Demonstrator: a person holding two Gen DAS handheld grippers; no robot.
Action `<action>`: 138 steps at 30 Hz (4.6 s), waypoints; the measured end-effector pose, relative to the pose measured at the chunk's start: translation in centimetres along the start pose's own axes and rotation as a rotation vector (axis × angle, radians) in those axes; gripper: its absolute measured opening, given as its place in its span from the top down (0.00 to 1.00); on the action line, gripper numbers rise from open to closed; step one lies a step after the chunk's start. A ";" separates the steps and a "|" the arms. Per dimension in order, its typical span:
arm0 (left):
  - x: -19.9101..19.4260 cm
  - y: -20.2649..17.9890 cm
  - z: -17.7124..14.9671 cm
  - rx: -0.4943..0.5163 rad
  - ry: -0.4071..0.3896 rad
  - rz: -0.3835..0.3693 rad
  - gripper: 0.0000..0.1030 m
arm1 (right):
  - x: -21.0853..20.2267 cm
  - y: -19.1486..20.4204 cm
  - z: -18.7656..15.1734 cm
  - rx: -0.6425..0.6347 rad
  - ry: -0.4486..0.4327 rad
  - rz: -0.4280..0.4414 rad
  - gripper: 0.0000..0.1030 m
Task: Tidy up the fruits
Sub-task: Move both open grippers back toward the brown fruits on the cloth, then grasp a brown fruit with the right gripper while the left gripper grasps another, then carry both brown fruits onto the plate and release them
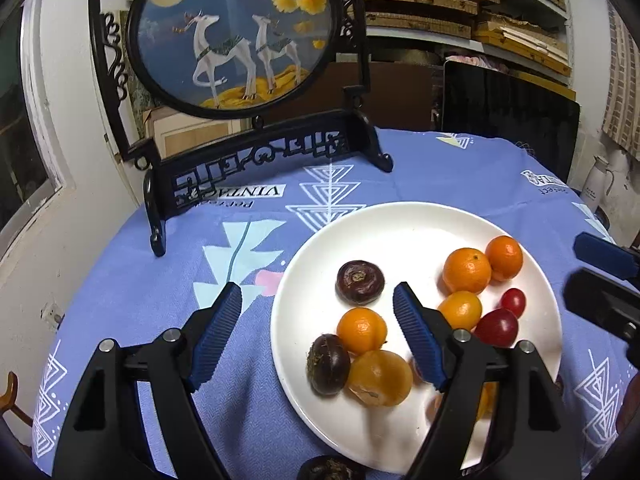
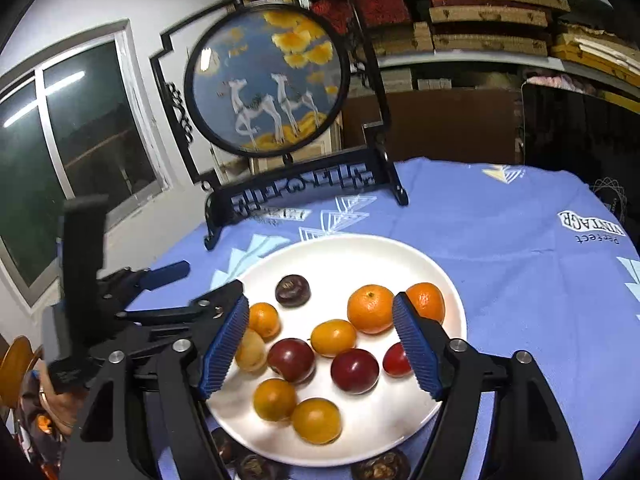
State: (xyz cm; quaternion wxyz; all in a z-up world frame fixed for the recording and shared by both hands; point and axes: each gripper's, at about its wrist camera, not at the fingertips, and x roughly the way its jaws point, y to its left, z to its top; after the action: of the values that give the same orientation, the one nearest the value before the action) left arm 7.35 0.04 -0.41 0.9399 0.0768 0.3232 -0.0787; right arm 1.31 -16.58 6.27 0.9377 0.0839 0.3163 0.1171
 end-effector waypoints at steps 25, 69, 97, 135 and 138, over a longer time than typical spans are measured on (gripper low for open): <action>-7.9 2.8 -6.5 0.139 -0.116 -0.268 0.11 | 0.3 5.7 -9.2 -0.306 0.339 0.098 0.20; -9.4 -3.4 -7.3 0.282 -0.046 -0.209 0.63 | -6.1 2.7 -10.9 -0.214 0.291 0.051 0.61; -1.3 -1.0 0.8 0.018 -0.045 -0.012 0.63 | -0.9 2.5 2.0 -0.169 0.026 0.053 0.61; 0.9 -1.7 -0.3 0.032 -0.025 0.025 0.23 | 4.2 -1.7 -0.2 -0.083 0.057 -0.127 0.30; 0.8 -1.9 -0.3 0.041 -0.026 0.020 0.23 | 4.3 -1.5 -0.3 -0.087 0.071 -0.117 0.29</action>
State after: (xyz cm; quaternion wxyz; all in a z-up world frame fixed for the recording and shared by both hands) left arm 7.41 -1.81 -1.34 0.9430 0.0982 0.3085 -0.0767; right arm 4.72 -16.79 3.20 0.9339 0.0204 0.3482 0.0784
